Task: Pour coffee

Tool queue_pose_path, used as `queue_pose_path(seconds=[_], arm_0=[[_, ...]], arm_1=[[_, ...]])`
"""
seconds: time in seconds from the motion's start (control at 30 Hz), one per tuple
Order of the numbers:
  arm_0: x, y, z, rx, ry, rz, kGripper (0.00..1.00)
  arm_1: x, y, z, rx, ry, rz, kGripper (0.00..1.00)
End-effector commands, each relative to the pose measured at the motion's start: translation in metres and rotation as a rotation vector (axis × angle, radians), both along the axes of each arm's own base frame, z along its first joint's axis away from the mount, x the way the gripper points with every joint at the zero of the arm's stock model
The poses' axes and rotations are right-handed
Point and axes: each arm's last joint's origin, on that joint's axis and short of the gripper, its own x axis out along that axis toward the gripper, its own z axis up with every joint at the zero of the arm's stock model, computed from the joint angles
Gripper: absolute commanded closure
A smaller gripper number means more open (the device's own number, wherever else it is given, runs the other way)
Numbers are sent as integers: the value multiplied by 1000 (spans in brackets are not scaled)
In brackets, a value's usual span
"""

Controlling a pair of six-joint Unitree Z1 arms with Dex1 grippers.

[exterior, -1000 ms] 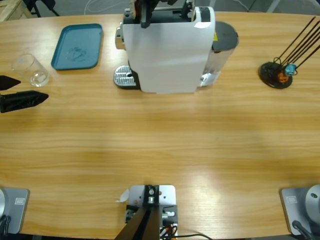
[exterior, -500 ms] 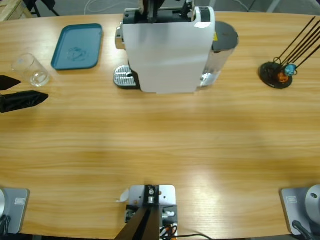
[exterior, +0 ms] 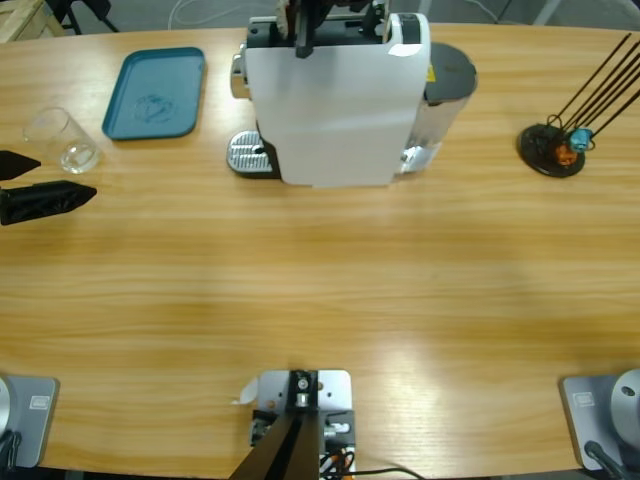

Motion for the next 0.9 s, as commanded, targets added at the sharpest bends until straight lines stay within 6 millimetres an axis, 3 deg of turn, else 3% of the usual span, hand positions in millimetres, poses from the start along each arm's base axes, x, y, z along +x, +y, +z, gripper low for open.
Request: queue_pose_path(seconds=[0.03, 0.13, 0.27, 0.43, 0.5, 0.6, 0.7, 0.77, 0.9], arm_0=[[-3, 2, -11, 33, 9, -1, 27], [-3, 2, -11, 33, 9, -1, 27], [-3, 2, -11, 33, 9, -1, 27], [-3, 2, -11, 34, 10, -1, 27], [-3, 2, -11, 34, 10, -1, 27], [-2, 2, -12, 36, 12, -1, 27], [-2, 1, -12, 39, 14, -1, 27], [-2, 1, -12, 39, 14, -1, 27], [-2, 1, -12, 39, 15, 0, 27]], arm_1=[[3, 16, -21, -54, 38, -5, 1000], [5, 18, -23, -71, 66, -10, 997], [8, 23, -28, -92, 105, -9, 775], [11, 28, -31, -99, 126, -2, 748], [12, 30, -31, -99, 130, -1, 636], [11, 29, -27, -97, 127, -2, 595], [2, 21, 3, -15, 117, -3, 579], [-14, 12, 32, 106, 146, 13, 296], [-50, -17, 84, 284, 187, 78, 9]])
